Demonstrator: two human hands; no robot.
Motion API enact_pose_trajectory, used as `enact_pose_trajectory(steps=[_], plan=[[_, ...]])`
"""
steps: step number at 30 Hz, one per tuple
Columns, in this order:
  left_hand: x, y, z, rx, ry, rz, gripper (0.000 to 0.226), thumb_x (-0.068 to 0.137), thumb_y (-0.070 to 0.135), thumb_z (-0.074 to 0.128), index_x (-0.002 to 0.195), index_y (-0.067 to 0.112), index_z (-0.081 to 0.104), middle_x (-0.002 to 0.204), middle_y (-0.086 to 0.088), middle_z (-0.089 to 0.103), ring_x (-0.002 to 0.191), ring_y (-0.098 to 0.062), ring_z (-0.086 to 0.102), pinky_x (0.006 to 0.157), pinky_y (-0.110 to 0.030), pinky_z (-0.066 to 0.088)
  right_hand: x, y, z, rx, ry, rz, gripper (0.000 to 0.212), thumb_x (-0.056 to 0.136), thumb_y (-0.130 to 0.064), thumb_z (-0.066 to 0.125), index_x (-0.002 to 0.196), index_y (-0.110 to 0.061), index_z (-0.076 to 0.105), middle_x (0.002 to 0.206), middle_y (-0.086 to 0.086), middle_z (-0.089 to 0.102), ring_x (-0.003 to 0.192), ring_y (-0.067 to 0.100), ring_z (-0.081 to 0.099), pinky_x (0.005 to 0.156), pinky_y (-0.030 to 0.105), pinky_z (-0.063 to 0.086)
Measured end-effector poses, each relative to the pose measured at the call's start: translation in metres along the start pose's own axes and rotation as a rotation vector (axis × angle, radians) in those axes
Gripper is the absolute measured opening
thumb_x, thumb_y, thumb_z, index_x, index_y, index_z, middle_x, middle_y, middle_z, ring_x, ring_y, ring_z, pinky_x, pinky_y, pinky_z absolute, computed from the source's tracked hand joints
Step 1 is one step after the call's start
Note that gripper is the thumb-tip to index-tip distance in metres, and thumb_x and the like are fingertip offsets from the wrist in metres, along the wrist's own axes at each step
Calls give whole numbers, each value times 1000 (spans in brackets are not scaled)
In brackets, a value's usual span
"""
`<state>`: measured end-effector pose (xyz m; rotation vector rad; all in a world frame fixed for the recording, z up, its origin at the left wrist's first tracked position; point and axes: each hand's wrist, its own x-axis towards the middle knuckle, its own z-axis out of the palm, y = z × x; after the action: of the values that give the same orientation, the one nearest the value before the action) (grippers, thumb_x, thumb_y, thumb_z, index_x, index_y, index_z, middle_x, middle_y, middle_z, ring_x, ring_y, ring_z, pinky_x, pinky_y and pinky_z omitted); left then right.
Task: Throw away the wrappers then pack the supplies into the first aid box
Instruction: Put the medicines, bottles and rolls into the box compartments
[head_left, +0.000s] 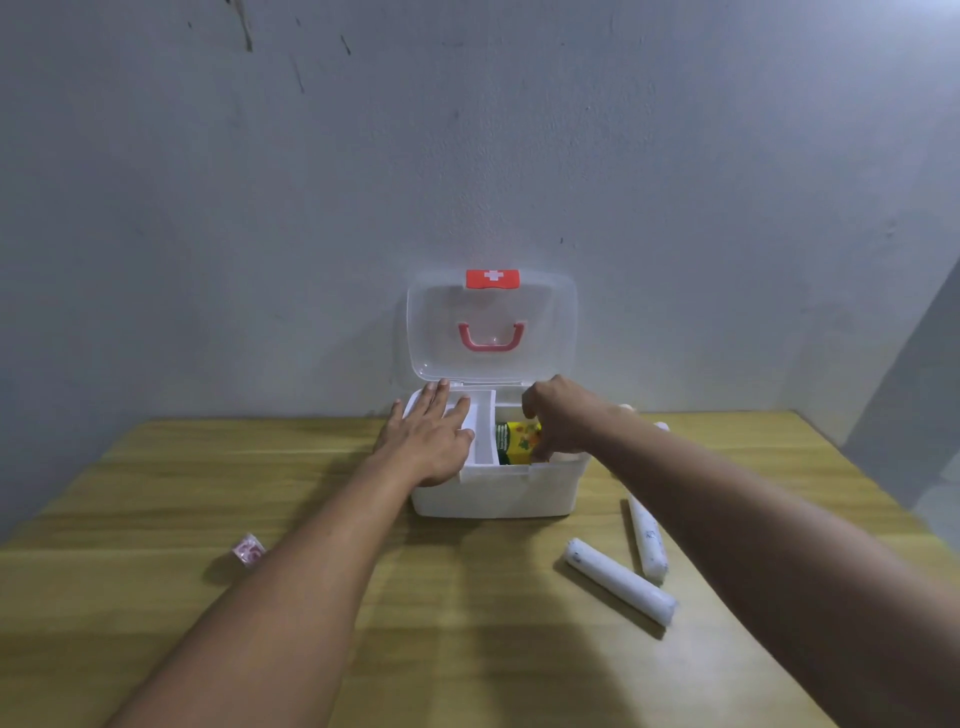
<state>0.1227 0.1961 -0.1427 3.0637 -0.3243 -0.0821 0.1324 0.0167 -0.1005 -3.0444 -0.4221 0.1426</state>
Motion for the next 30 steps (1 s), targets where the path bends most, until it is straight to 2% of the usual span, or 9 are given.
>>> enact_pose_trajectory(steps=[5,10,14,17,19,21,24,27,30], plan=[[2,0,-1,2,-2,-2,55,100,38,15,152,27,-1,160,-2,-16,147,-16,-14,120,-48,-2,0,-5,2,91,-10,108,27,68,-16,85,77,-4,62,78,11,67,65,22,55,50,26,41],[1,0,-1,2,-5,-7,55,100,39,16,152,27,-1,160,-2,-17,147,-16,-14,119,-48,-2,6,-11,9,185,5,134,39,68,-3,80,104,-2,67,100,15,71,82,26,65,69,31,56],[1,-1,-1,-2,0,-3,55,100,39,16,152,27,-1,160,-2,-17,147,-16,-15,119,-48,-2,2,-9,3,219,-3,89,47,74,1,75,119,-5,62,113,13,65,90,27,60,68,29,48],[3,-2,-1,-4,-4,-7,55,100,39,16,152,27,-1,160,-2,-17,147,-16,-14,119,-48,-2,-3,9,-9,354,90,102,40,76,5,68,114,-8,63,108,14,69,93,27,65,69,27,48],[4,-3,-2,1,-8,-16,55,100,39,16,152,27,0,160,-1,-16,147,-15,-14,119,-48,-1,-12,26,-20,515,161,140,29,77,8,64,101,-7,64,93,19,73,80,29,71,71,37,60],[5,-4,-2,3,-10,-19,56,100,39,17,152,27,1,160,-1,-16,148,-15,-13,119,-48,-1,-28,47,-29,617,203,204,18,81,9,61,94,-2,63,84,23,72,66,29,72,60,42,62],[5,-3,-2,5,-9,-15,56,100,38,17,152,27,0,160,-1,-16,148,-15,-12,120,-48,0,-54,84,-32,502,144,358,11,81,3,67,91,1,66,78,21,71,69,30,73,55,39,61],[5,-3,-1,15,-11,-15,55,100,39,17,152,27,-1,160,-2,-17,148,-16,-13,119,-48,0,-84,105,-27,249,-115,509,26,73,-13,80,89,3,66,71,17,67,73,31,72,49,37,59],[5,-2,0,19,-15,-13,55,101,39,16,152,28,-2,160,-2,-17,148,-16,-13,119,-48,0,-110,110,-19,16,-267,575,34,74,-29,81,75,-2,60,65,7,55,62,21,59,37,27,45]])
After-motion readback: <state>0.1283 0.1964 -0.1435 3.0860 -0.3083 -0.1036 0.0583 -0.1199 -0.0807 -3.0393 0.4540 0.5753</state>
